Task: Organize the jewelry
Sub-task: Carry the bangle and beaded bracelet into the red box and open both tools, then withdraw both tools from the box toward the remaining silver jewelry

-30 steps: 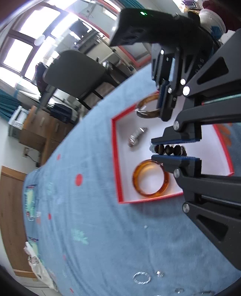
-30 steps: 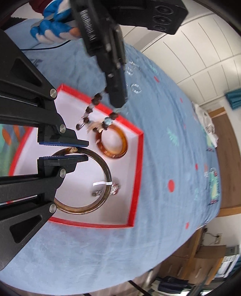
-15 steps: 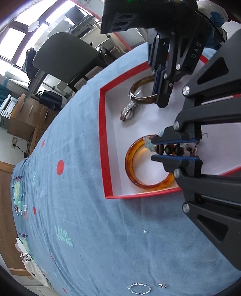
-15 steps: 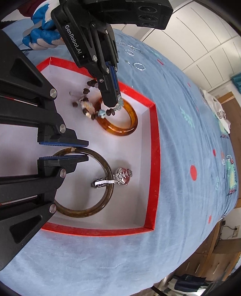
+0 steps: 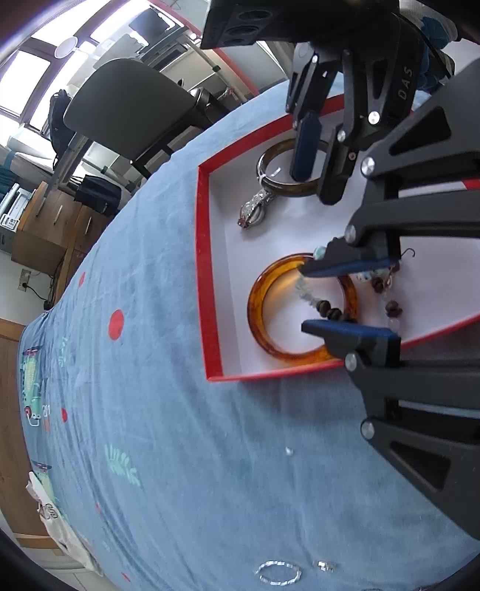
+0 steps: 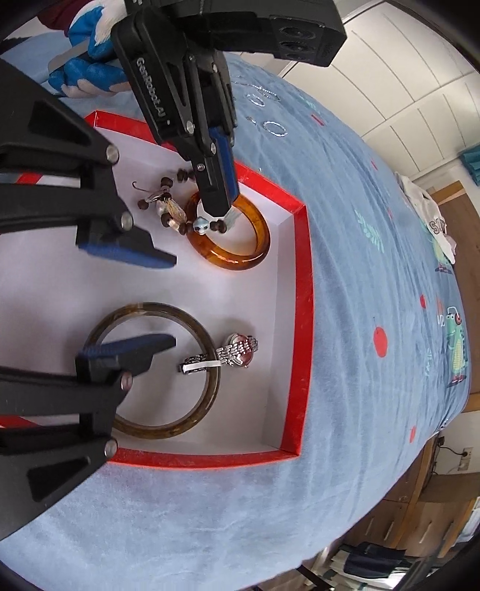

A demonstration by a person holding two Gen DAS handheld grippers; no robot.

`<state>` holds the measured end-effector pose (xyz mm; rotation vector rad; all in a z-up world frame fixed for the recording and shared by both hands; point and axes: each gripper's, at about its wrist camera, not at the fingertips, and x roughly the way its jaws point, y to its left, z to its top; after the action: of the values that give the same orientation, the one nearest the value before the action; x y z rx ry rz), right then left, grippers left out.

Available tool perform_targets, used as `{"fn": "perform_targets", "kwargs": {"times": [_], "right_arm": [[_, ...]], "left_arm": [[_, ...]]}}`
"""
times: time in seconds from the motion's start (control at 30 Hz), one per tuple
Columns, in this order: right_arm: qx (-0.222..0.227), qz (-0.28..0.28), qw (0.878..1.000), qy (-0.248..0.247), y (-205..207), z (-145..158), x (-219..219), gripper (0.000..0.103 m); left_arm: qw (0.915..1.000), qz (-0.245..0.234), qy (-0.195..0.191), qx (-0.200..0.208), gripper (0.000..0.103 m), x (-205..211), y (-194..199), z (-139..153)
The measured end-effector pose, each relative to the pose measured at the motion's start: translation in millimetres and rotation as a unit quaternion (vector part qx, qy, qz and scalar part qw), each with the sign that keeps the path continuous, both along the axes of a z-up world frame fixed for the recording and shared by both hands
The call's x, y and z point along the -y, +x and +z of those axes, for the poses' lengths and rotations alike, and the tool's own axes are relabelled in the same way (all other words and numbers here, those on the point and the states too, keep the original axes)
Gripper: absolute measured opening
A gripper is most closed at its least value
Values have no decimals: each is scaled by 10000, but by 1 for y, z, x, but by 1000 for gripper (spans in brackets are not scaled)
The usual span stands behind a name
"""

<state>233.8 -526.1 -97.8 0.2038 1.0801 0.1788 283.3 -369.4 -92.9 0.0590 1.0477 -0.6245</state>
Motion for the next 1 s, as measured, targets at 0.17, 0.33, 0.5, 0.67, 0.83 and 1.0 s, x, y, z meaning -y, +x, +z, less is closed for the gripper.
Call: {"fn": "perform_targets", "kwargs": {"times": [0.17,0.33,0.5,0.67,0.83,1.0], "right_arm": [[69,-133,9999,-80,-7,14,2,41],[179,-321,9991,-204,-28,37,9,41],[310,-520,9976,-331,-54,64,11,41],[554,-673,9955,-373,-84,97,5,41],[774,-730,9933,-443,-112,128,-11,42],[1059,-715,9904,-519,-136,164,-32,42]], "left_arm": [[10000,-15,-23,73,24,-7,-7,14],[9997,91,-85,216,24,-26,-22,39],[9989,246,-81,389,24,-52,-43,68],[9967,502,-93,626,37,-91,-72,100],[9942,741,-31,783,37,-140,-100,120],[9888,1118,-48,990,37,-204,-119,148]]}}
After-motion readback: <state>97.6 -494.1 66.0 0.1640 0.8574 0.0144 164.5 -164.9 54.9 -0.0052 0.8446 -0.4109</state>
